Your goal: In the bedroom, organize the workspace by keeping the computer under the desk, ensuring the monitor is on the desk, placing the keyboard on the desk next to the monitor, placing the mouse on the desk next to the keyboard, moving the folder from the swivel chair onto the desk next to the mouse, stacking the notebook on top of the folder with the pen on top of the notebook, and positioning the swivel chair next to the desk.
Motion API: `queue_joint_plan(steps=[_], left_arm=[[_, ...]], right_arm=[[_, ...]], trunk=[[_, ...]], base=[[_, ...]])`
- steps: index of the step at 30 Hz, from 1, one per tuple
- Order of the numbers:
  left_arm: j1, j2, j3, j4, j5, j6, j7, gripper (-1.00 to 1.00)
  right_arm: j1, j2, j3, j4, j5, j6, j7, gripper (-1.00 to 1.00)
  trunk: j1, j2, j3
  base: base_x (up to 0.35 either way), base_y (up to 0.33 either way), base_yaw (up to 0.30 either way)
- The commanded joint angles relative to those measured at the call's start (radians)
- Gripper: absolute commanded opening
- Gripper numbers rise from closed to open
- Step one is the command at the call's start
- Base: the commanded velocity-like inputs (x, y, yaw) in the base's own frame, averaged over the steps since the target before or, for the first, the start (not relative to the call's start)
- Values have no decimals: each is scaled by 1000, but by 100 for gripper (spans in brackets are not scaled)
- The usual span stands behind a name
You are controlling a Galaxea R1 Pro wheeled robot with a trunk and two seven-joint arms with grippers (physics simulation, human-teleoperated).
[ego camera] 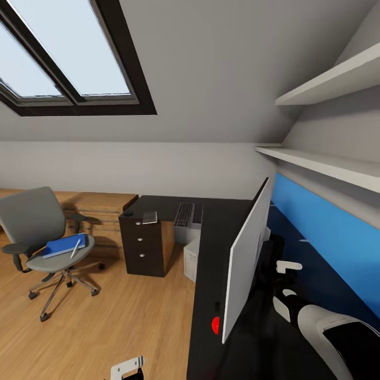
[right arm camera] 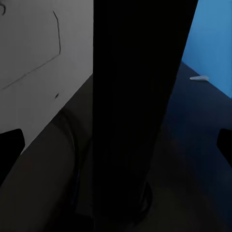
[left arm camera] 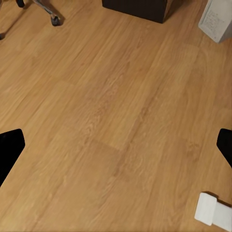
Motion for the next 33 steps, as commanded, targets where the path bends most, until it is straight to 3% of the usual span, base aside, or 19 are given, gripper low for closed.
queue_joint_plan(steps=[1, 33], left_arm=[[-2, 1, -4, -1, 7, -4, 5, 100], [-1, 0, -6, -1, 7, -5, 5, 100]], right_arm=[[-1, 0, 8, 2, -6, -3, -3, 100], [-1, 0, 10, 2, -6, -3, -3, 100]], trunk=[[0, -1, -1], [0, -1, -1]], base=[[12, -4, 0], [49, -21, 0]])
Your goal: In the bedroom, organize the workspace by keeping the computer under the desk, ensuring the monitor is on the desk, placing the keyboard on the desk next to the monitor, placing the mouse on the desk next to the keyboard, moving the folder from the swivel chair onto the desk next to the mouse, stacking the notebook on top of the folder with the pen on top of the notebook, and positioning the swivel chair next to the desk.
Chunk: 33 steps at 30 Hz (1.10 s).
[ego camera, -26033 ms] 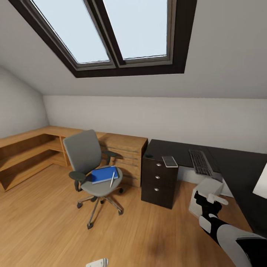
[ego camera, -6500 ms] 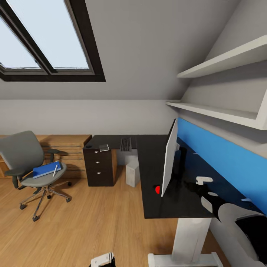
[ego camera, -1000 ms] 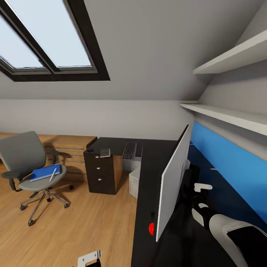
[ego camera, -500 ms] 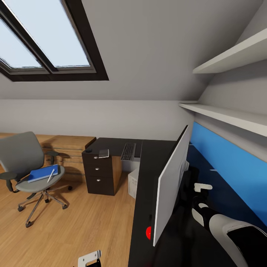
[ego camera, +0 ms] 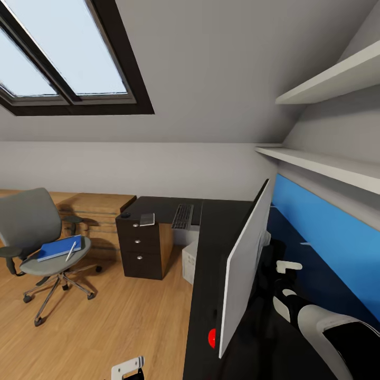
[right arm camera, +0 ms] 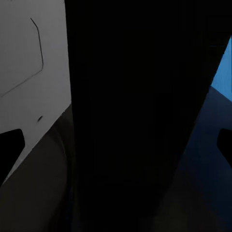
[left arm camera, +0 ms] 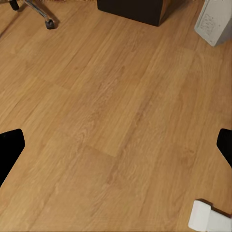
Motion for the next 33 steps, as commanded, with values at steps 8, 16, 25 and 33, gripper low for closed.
queue_joint_plan(steps=[8, 16, 25, 33], left_arm=[[-2, 2, -4, -1, 8, -4, 5, 100], [-2, 2, -3, -1, 8, -5, 5, 100], [-2, 2, -4, -1, 8, -4, 5, 100], [-2, 1, -4, -1, 8, -4, 6, 100]], right_arm=[[-1, -1, 8, 2, -5, -3, -3, 100], [-1, -1, 8, 2, -6, -3, -3, 100], [-1, -1, 8, 2, -6, -3, -3, 100], [-1, -1, 8, 2, -6, -3, -3, 100]], trunk=[[0, -1, -1], [0, -1, -1], [0, -1, -1], [0, -1, -1]], base=[[68, 0, 0], [8, 0, 0], [22, 0, 0], [2, 0, 0]])
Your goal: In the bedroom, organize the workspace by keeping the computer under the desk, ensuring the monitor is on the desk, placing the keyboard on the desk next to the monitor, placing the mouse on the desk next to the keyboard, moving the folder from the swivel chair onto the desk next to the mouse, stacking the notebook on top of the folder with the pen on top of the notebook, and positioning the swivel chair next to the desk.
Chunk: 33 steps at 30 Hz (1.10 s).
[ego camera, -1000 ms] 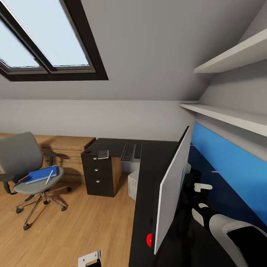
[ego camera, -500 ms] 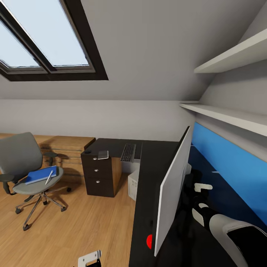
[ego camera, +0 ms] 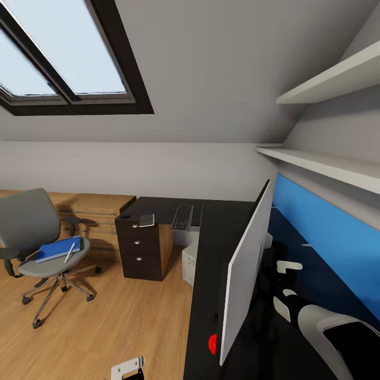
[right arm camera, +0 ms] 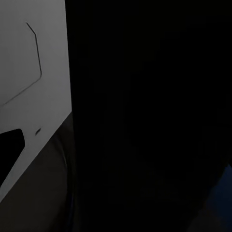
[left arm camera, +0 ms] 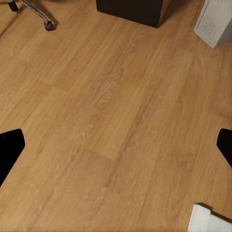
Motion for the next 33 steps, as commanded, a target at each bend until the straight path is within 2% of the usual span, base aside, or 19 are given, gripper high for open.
queue_joint_plan(steps=[1, 24, 29, 33], left_arm=[[-2, 1, -4, -1, 7, -4, 5, 100], [-1, 1, -4, -1, 7, -4, 5, 100], [-2, 2, 0, 1, 8, -4, 5, 100], [-2, 5, 5, 80, 9, -8, 7, 100]], right_arm=[[-1, 0, 9, 2, -5, -3, -3, -100], [-1, 0, 9, 2, -5, -3, -3, -100], [-1, -7, 9, 2, -6, -2, -3, -100], [-1, -7, 9, 2, -6, -2, -3, -100]], trunk=[[0, -1, -1], [0, -1, -1], [0, -1, -1], [0, -1, -1]], base=[[0, 0, 0], [0, 0, 0], [0, 0, 0], [0, 0, 0]])
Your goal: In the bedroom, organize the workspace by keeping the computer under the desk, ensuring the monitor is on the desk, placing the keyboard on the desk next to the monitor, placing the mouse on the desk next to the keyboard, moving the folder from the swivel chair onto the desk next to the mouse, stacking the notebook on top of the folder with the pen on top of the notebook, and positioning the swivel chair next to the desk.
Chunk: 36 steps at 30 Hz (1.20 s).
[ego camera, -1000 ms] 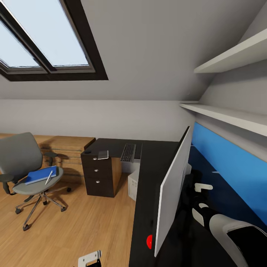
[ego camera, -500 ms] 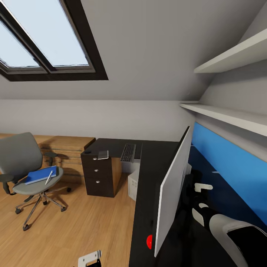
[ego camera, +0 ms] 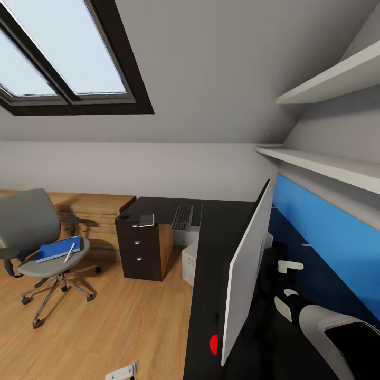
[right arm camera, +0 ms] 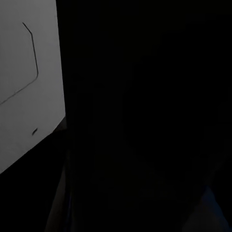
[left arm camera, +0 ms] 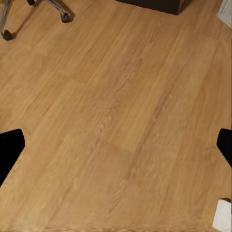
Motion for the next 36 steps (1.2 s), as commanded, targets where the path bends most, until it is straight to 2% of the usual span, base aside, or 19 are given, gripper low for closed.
queue_joint_plan(steps=[1, 2, 3, 4, 5, 7, 9, 10, 11, 17, 26, 36], left_arm=[[-2, -2, -11, 190, 16, -107, -2, 100], [-2, -3, -12, 225, 17, -133, -9, 100], [-2, -13, -13, 338, 24, -207, -59, 100], [-2, -18, -13, 377, 28, -228, -87, 100], [-1, -26, -11, 460, 49, -266, -176, 100], [-2, -34, -8, 576, 125, -328, -362, 100], [-2, -37, -3, 638, 227, -365, -490, 100], [-2, -37, -3, 644, 241, -369, -503, 100], [-2, -37, -2, 658, 270, -376, -528, 100], [-2, -37, 0, 673, 298, -383, -548, 100], [-2, -29, 17, 686, 303, -385, -554, 100], [-2, -36, 15, 772, 306, -387, -558, 100]], right_arm=[[-1, 0, 27, 4, -28, -7, -3, -100], [-1, 0, 27, 4, -28, -7, -3, -100], [-1, 0, 27, 4, -28, -7, -3, -100], [-1, 0, 27, 4, -28, -7, -3, -100], [-1, 0, 27, 4, -28, -8, -3, -100], [-1, 0, 27, 4, -28, -8, -3, -100], [-1, 0, 27, 4, -28, -8, -3, -100], [-1, 0, 27, 4, -28, -7, -3, -100], [-1, 0, 27, 4, -28, -7, -3, -100], [-1, 0, 27, 4, -28, -7, -3, -100], [-1, 0, 27, 4, -28, -7, -3, -100], [-1, 0, 27, 4, -28, -8, -3, -100]], trunk=[[0, -1, -1], [0, -1, -1], [0, -1, -1], [0, -1, -1], [0, -1, -1], [0, -1, -1], [0, -1, -1], [0, -1, -1], [0, -1, -1], [0, -1, -1], [0, -1, -1], [-4, 6, 2]], base=[[0, 0, 0], [0, 0, 0], [0, 0, 0], [0, 0, 0], [0, 0, 0], [0, 0, 0], [0, 0, 0], [0, 0, 0], [0, 0, 0], [0, -1, 0], [0, -121, 0], [0, -6, 0]])
